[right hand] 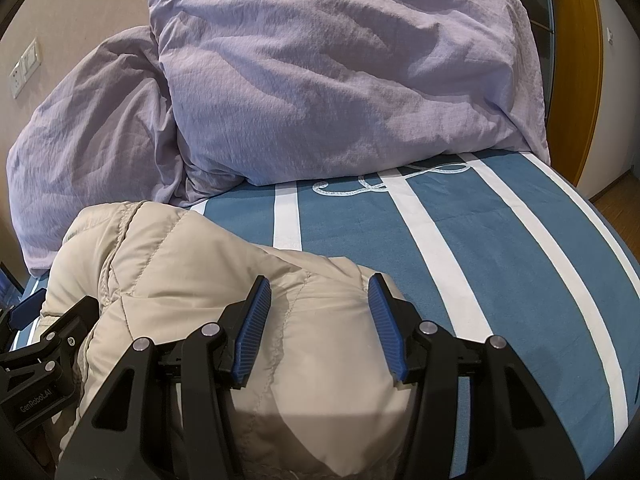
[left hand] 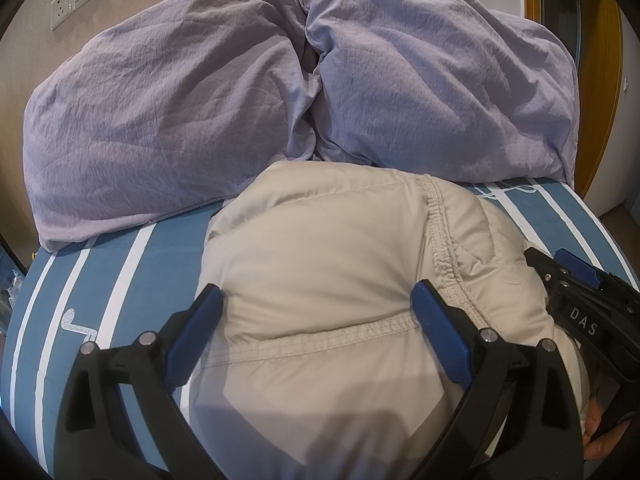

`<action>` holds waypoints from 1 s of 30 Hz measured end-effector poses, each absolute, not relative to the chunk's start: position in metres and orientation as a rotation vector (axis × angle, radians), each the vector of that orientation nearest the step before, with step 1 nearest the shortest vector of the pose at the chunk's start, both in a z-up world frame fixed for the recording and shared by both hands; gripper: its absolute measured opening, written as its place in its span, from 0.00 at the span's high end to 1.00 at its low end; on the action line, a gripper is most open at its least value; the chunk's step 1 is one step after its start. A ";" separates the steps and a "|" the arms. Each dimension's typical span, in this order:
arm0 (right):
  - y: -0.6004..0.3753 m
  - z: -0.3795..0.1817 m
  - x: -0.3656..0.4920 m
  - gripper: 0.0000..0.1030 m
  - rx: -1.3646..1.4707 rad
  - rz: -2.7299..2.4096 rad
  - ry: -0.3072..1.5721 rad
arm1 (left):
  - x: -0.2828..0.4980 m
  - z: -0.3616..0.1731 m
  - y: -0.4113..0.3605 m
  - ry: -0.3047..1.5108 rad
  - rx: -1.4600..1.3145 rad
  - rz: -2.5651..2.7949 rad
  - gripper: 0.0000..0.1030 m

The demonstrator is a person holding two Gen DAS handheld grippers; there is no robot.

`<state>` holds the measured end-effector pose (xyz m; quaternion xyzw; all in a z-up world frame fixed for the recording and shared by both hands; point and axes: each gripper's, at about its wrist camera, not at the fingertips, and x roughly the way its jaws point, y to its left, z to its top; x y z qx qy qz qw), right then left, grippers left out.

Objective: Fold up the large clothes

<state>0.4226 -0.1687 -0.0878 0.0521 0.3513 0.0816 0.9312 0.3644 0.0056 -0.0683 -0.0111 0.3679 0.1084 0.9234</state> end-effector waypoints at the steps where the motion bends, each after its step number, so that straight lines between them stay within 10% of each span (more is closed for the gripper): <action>1: -0.170 -0.088 0.422 0.48 0.106 0.167 0.719 | 0.364 -0.068 0.005 0.755 -0.023 0.223 0.08; 30: -0.173 -0.073 0.424 0.46 0.093 0.207 0.853 | 0.359 -0.048 0.023 0.799 -0.070 0.183 0.07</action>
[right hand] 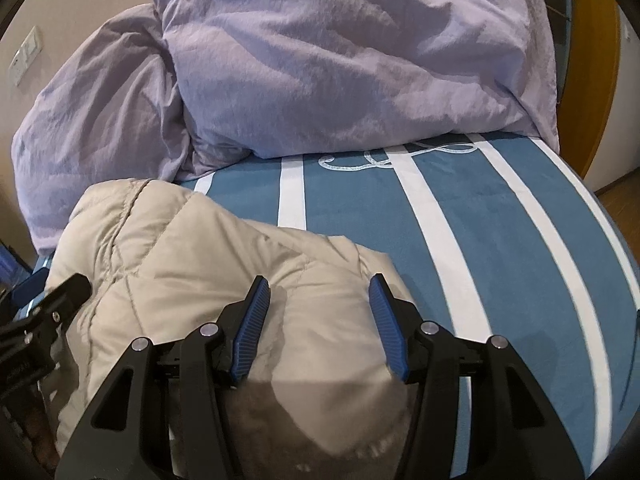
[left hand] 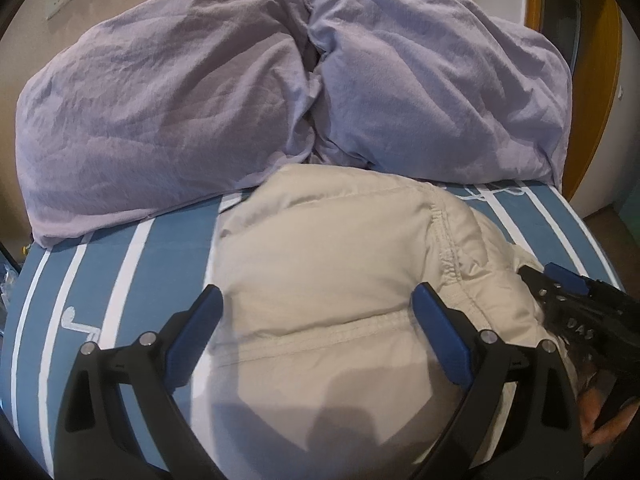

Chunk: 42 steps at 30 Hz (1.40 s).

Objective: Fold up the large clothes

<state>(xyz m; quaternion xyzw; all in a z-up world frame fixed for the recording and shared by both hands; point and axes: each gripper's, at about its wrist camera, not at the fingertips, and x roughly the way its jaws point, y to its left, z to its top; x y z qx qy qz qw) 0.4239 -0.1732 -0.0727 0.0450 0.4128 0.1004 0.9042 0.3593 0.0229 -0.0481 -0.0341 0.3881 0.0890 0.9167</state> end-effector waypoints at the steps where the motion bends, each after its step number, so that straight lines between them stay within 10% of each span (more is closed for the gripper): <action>1: -0.177 -0.067 0.423 0.44 0.104 0.212 0.861 | 0.356 -0.046 0.026 0.798 -0.079 0.184 0.08; 4: -0.196 -0.056 0.422 0.21 0.121 0.199 0.870 | 0.351 -0.036 0.045 0.808 -0.136 0.162 0.08; 17: -0.250 -0.092 0.446 0.02 0.507 0.511 1.166 | 0.342 -0.032 0.073 0.879 -0.302 0.040 0.07; 42: -0.230 -0.149 0.464 0.01 0.792 0.718 1.344 | 0.342 -0.103 0.121 0.973 -0.857 -0.107 0.03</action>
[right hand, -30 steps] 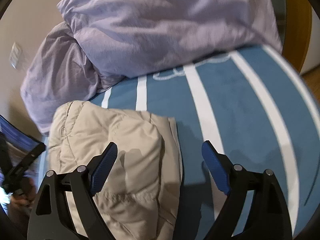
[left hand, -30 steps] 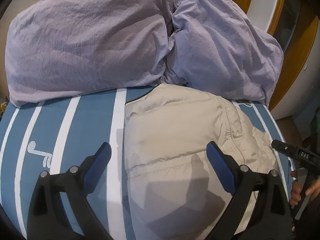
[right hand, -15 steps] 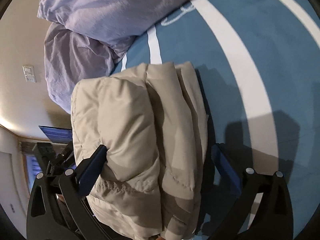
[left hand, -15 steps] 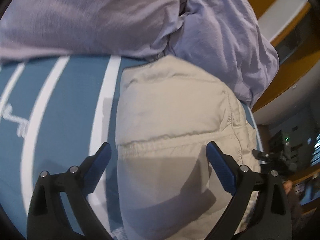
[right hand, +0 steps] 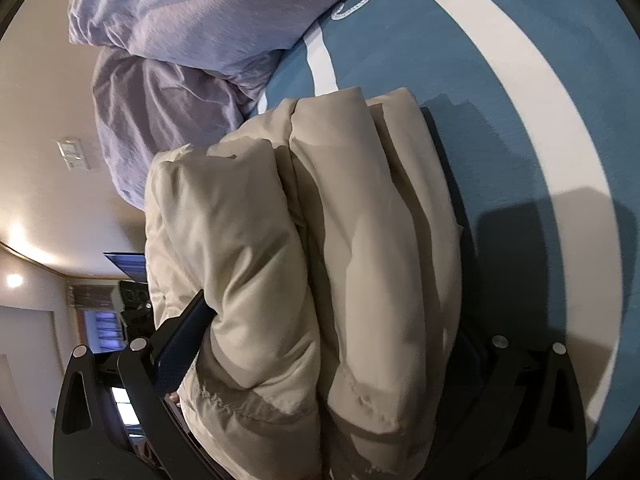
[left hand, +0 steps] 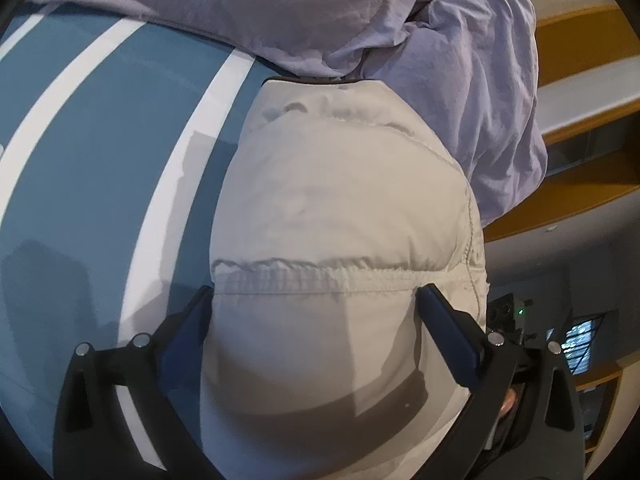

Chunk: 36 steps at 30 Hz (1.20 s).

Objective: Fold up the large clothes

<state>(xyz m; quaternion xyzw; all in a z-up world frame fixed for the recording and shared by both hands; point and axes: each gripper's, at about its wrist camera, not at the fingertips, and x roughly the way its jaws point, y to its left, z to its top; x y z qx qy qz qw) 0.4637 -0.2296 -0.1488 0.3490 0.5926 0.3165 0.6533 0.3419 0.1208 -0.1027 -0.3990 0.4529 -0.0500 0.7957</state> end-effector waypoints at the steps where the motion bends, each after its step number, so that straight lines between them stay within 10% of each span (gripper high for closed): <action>1: -0.229 -0.149 0.463 0.01 0.799 0.726 1.334 | 0.341 -0.103 0.121 0.966 -0.871 -0.108 0.04; 14: -0.207 -0.132 0.470 0.34 0.860 0.787 1.236 | 0.342 -0.080 0.145 0.882 -0.927 -0.089 0.33; 36: -0.137 -0.126 0.506 0.26 0.834 0.679 1.274 | 0.372 -0.071 0.208 0.849 -0.783 0.124 0.24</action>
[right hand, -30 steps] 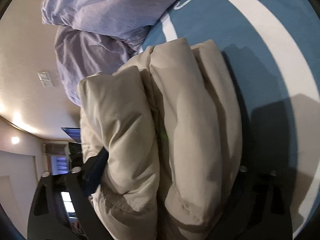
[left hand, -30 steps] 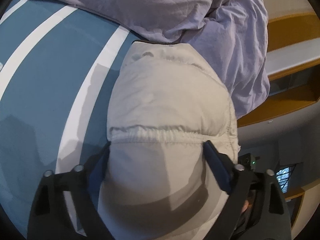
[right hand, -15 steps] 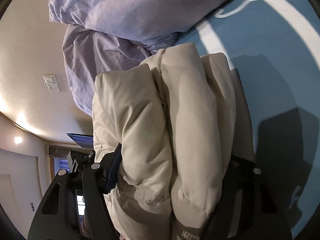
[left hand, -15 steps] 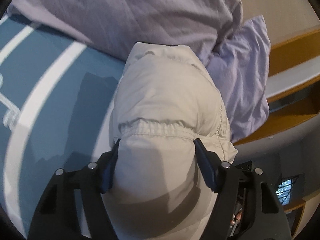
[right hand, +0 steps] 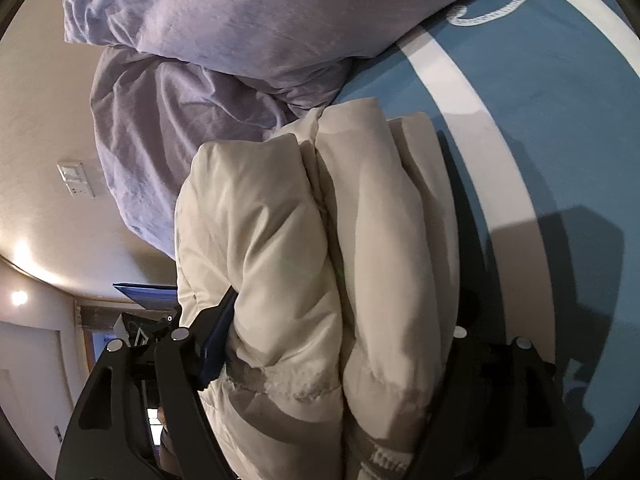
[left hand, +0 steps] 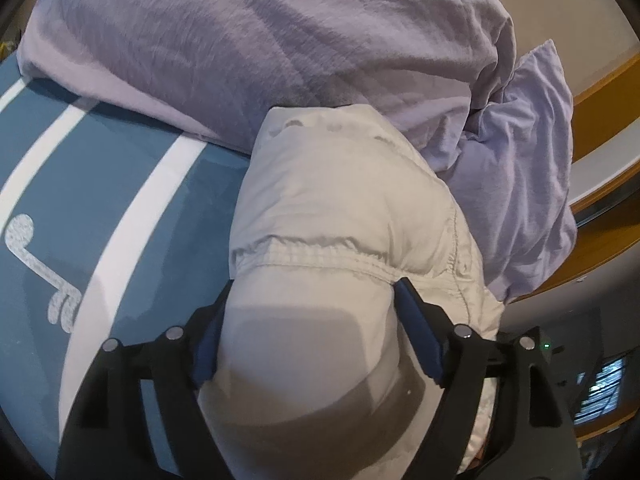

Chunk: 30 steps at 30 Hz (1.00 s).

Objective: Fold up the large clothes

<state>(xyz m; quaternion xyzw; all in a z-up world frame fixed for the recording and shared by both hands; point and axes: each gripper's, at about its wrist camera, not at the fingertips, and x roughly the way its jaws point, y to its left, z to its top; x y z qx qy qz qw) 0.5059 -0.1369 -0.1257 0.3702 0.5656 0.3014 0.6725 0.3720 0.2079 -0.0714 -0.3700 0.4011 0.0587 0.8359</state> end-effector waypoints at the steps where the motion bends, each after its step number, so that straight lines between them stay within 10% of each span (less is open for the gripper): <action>1: -0.137 -0.124 0.505 0.26 0.833 0.673 1.274 | 0.373 -0.070 0.207 0.852 -0.771 0.135 0.22; 19: -0.135 -0.011 0.471 0.20 0.320 0.400 0.970 | 0.372 -0.004 0.145 0.780 -0.336 0.261 0.15; 30: -0.083 0.002 0.456 0.51 0.115 0.448 0.895 | 0.380 -0.013 0.108 0.801 -0.181 0.234 0.14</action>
